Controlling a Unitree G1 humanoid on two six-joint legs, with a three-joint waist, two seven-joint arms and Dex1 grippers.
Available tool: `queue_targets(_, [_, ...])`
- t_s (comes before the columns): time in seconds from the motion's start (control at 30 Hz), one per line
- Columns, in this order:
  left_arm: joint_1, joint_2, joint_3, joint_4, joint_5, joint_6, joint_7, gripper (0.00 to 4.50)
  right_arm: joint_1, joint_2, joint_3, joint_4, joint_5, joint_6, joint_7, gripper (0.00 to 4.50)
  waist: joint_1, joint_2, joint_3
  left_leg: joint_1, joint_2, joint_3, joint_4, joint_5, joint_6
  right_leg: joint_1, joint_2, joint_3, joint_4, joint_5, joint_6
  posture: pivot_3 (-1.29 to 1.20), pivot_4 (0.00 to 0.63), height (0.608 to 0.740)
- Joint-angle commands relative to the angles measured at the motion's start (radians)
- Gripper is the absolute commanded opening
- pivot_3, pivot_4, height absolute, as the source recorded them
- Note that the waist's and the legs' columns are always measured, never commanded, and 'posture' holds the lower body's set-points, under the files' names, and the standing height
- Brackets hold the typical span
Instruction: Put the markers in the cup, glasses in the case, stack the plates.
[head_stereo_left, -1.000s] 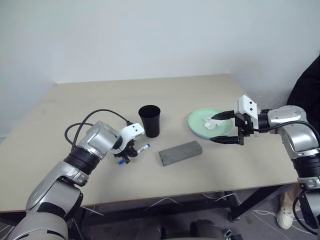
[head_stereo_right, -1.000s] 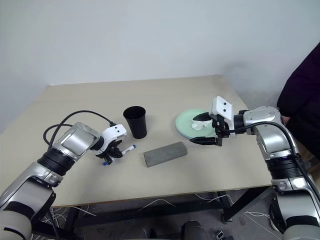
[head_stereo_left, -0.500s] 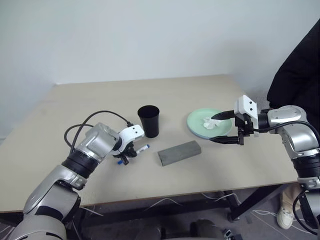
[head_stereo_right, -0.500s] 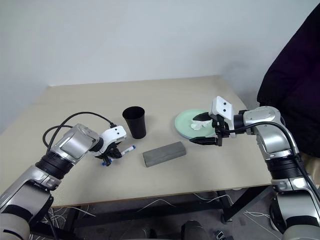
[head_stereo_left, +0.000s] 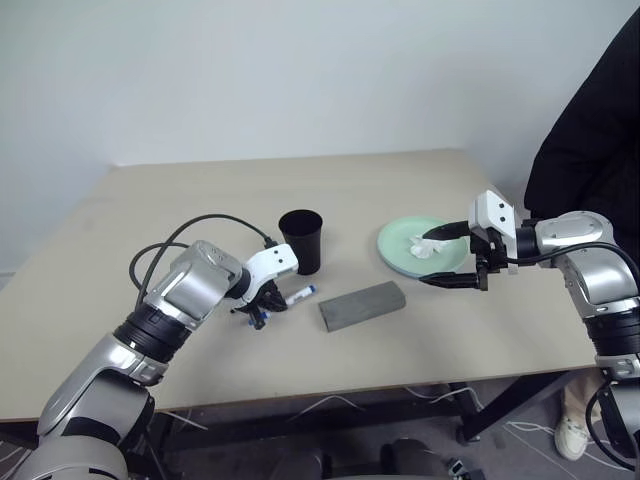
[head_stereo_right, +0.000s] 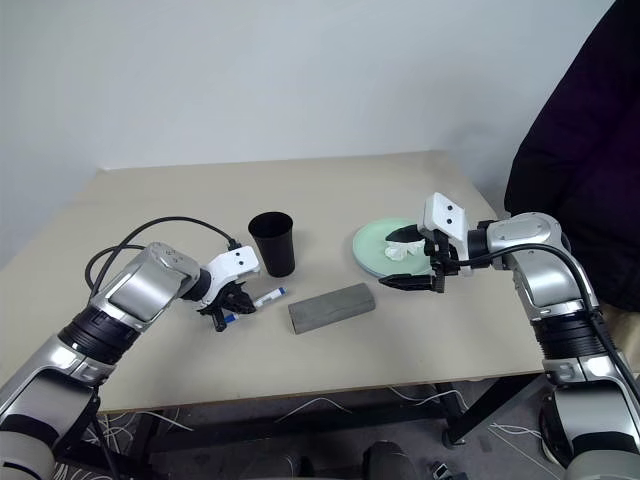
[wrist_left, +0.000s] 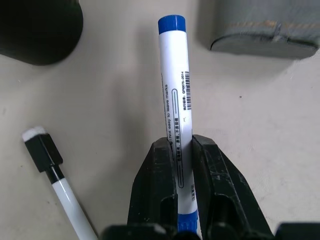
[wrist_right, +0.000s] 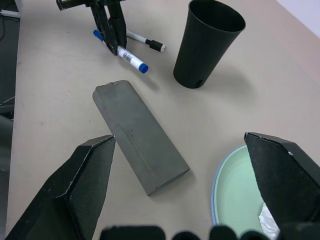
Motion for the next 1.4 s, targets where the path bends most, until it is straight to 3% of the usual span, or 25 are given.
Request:
queue_targets(0.03, [-0.046, -0.007, 0.093, -0.046, -0.057, -0.023, -0.013, 0.07, -0.015, -0.015, -0.027, -0.026, 0.014, -0.006, 0.007, 4.50, 0.000, 0.000, 0.000, 0.000, 0.000, 0.000, 0.000, 0.000, 0.000, 0.000, 0.000, 0.000, 0.000, 0.000, 0.000, 0.00, 0.000, 0.727])
queue_targets(0.37, [-0.098, -0.130, 0.395, -0.129, -0.327, -0.011, 0.013, 0.07, -0.001, -0.027, -0.033, -0.048, 0.019, 0.006, 0.006, 4.50, 0.000, 0.000, 0.000, -0.001, 0.001, 0.000, 0.000, 0.000, 0.000, 0.000, -0.001, 0.000, -0.001, 0.000, 0.000, 0.00, 0.000, 0.727])
queue_targets(0.57, [-0.195, -0.212, 0.543, 0.061, -0.354, -0.117, 0.171, 0.07, -0.003, -0.028, -0.033, -0.053, 0.019, 0.014, 0.005, 4.50, 0.000, 0.000, 0.000, 0.002, -0.001, 0.000, 0.000, 0.000, 0.000, 0.002, 0.000, 0.000, 0.000, 0.000, 0.000, 0.00, 0.000, 0.727])
queue_targets(0.93, [-0.228, -0.339, 0.589, 0.493, -0.241, -0.673, 0.378, 0.07, -0.057, -0.012, -0.051, -0.019, 0.038, 0.040, -0.002, 4.50, 0.002, 0.000, 0.000, 0.001, -0.002, 0.001, 0.000, 0.000, 0.000, 0.001, -0.001, 0.001, -0.001, 0.001, 0.002, 0.00, 0.000, 0.727])
queue_targets(1.4, [-0.212, -0.410, 0.591, 0.712, -0.208, -0.907, 0.400, 0.07, -0.143, 0.017, -0.175, 0.003, 0.185, 0.183, -0.047, 4.50, 0.003, 0.000, -0.001, -0.002, -0.003, 0.000, -0.001, -0.001, -0.001, 0.002, -0.001, 0.000, -0.007, 0.003, 0.003, 0.00, 0.000, 0.727])
